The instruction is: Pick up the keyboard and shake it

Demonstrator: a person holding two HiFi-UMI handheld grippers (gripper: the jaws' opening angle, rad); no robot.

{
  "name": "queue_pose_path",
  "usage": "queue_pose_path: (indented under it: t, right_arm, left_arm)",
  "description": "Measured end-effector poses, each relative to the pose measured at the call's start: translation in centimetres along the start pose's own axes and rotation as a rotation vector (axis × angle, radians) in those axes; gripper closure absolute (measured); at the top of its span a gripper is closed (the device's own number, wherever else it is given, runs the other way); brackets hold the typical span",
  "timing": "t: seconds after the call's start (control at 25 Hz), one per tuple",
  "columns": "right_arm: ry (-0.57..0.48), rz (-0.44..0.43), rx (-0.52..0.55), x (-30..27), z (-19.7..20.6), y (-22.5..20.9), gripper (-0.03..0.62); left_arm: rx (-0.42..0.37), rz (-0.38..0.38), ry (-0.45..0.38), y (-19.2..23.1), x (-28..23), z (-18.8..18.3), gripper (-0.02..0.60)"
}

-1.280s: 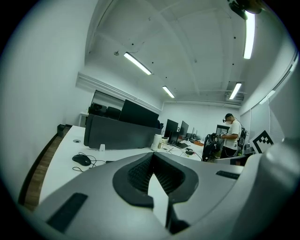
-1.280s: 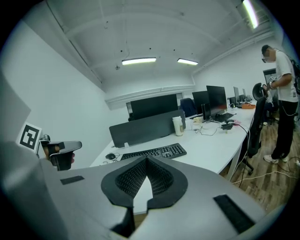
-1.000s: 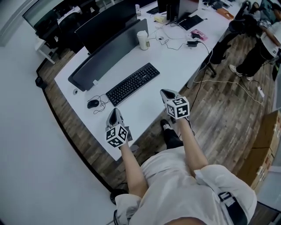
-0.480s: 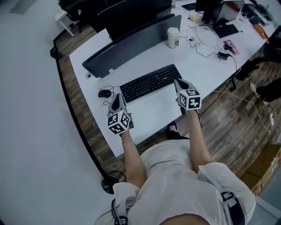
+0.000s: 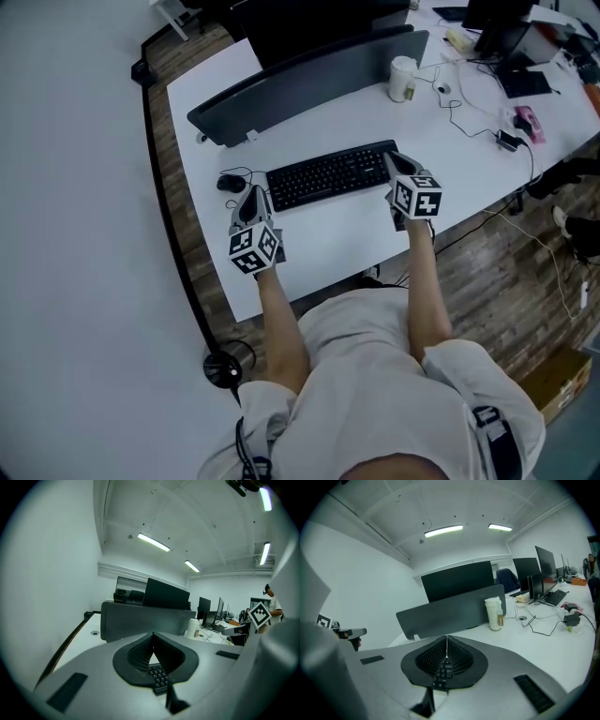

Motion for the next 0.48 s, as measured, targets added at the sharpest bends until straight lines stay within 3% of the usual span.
queue_pose_path:
  t: [0.28, 0.48]
  right_arm:
    - [0.03, -0.112, -0.026, -1.7, 1.1, -2.1, 0.554]
    - [0.051, -0.132, -0.072, -1.9, 2.1, -4.8, 0.554]
  left_arm:
    - [-0.005, -0.077, 0.043, -1.3, -1.1, 1.8, 0.566]
    - [-0.007, -0.093, 0.088, -3.5, -1.0, 4.2, 0.566]
Point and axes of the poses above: the fingertips, and each gripper's own axes: x backward along the fingers, y to its left, z out of its underside, the point moved 3 cm from there along x, backward along the fingers, and after that the axes turned 11 degrees about -y, right-handed, at the moved point
